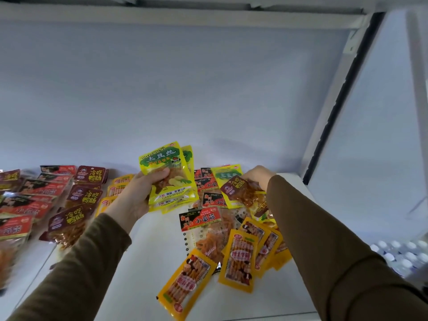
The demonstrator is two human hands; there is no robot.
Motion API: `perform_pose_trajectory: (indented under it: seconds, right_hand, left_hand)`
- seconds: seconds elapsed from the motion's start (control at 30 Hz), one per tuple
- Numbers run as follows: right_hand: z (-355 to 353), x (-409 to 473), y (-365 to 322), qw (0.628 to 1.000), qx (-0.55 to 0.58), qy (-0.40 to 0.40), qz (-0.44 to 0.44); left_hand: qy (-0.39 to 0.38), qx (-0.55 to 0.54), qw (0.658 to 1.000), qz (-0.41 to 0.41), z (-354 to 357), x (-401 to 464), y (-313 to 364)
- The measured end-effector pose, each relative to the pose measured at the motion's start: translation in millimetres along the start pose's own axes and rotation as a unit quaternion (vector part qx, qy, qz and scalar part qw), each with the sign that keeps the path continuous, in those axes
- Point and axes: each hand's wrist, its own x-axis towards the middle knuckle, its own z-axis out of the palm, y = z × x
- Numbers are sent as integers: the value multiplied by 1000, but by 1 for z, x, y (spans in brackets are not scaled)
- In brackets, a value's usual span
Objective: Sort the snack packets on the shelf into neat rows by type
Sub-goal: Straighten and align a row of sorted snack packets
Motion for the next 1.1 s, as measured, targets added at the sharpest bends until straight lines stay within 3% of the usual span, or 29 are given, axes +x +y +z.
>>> perform_pose_trajectory:
  seconds: [0.1,0.17,0.23,0.37,0.47,0.63,0.73,0.83,0.93,1.1]
  right_hand:
    - [10,-2,-3,996,-24,3,-90]
    - [10,-12,-9,978,121,7,-171]
    - [-1,-25,-15,946,218,86,-224]
    - [-38,-44,-20,903,205,236,-294]
    - [-66,-57,5,899,265,259,-234]
    - [-73,-82,76,900,380,196,-84]
    - [-53,-86,117,930,319,177,-43]
    - [-41,-88,137,969,161,185,-30]
    - [-48,-90,138,972,-28,235,-7]
    - [-53,-84,123,980,-116,161,31]
  left_hand:
    - [-1,-8,1000,-1,2,0,-2]
    - [3,-11,1000,-4,4,-1,-3]
    - [2,-11,1000,-3,6,-1,-2]
    - [-9,-11,1000,4,7,2,-2]
    - [-24,-18,999,14,9,4,-1]
    - [-48,-2,999,22,15,9,-8]
    - [-55,3,998,18,21,9,-12]
    - [-55,5,998,14,29,8,-17]
    - [-52,5,999,7,34,6,-21]
    - [-41,8,999,2,42,-1,-22]
